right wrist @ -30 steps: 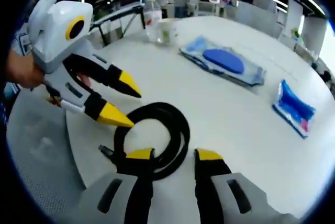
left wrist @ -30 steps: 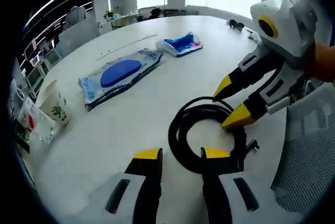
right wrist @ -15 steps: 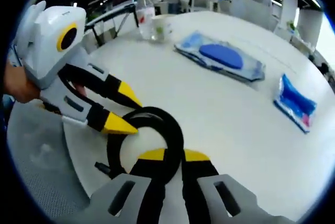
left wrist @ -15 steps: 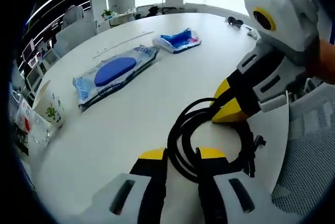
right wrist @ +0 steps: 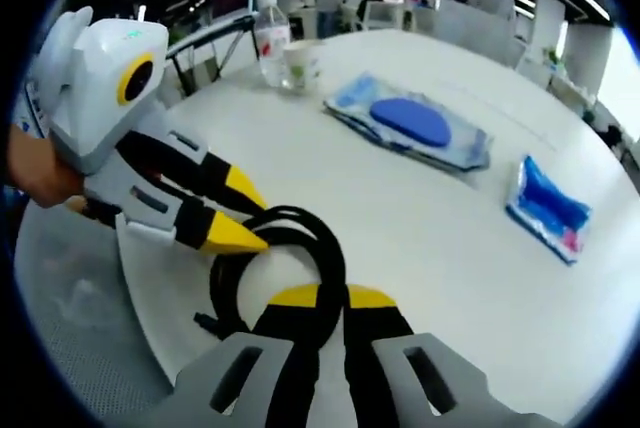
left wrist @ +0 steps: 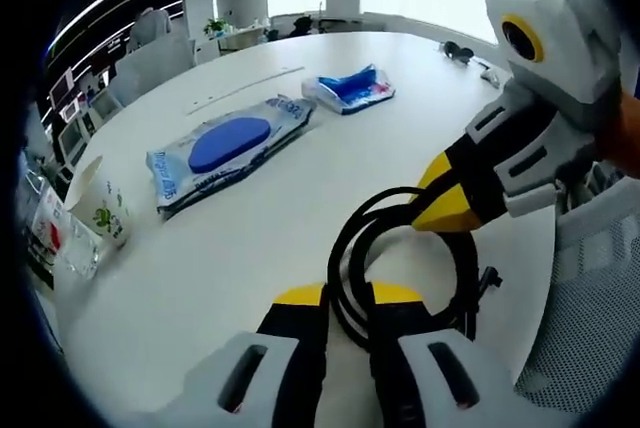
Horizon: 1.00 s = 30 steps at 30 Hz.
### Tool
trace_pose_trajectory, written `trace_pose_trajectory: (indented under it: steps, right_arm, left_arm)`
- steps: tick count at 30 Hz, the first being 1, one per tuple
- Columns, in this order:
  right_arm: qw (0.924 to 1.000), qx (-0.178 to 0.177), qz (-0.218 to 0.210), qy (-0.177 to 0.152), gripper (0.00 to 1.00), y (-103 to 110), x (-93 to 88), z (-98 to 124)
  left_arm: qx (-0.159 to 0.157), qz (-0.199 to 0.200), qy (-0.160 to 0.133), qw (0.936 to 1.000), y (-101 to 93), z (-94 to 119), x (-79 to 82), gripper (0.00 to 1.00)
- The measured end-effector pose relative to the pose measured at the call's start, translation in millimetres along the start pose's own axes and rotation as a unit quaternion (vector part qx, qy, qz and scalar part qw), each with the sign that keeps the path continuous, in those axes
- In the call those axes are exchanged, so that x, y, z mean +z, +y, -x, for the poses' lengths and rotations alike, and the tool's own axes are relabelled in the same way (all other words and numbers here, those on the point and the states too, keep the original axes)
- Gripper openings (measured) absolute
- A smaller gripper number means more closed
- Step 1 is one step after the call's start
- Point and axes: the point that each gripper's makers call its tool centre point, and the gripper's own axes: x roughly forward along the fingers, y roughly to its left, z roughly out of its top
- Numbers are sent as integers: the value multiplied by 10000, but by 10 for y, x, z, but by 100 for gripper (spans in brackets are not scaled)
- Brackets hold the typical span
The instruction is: Arrange the tabletop items into an orderly group along one side of the table until the central work area is clear of visible clutter.
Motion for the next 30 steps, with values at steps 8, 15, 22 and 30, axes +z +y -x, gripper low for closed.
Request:
trace_pose_trajectory:
  steps: [8, 15, 22, 30]
  right_arm:
    - [9998, -87, 14, -172, 3, -99, 130, 76]
    - [9996, -109, 118, -222, 3, -175, 183, 95]
    - [9996, -159, 95, -220, 4, -270, 185, 78]
    - [9995, -146, 125, -233, 4, -405, 258, 48]
  left_arm:
    - [37, -68, -140, 9999, 59, -4, 206, 12]
    - [52, -79, -199, 9998, 73, -36, 295, 12]
    - [74, -169, -178, 9997, 73, -106, 363, 12]
    - [120, -173, -191, 9996, 129, -169, 472, 12]
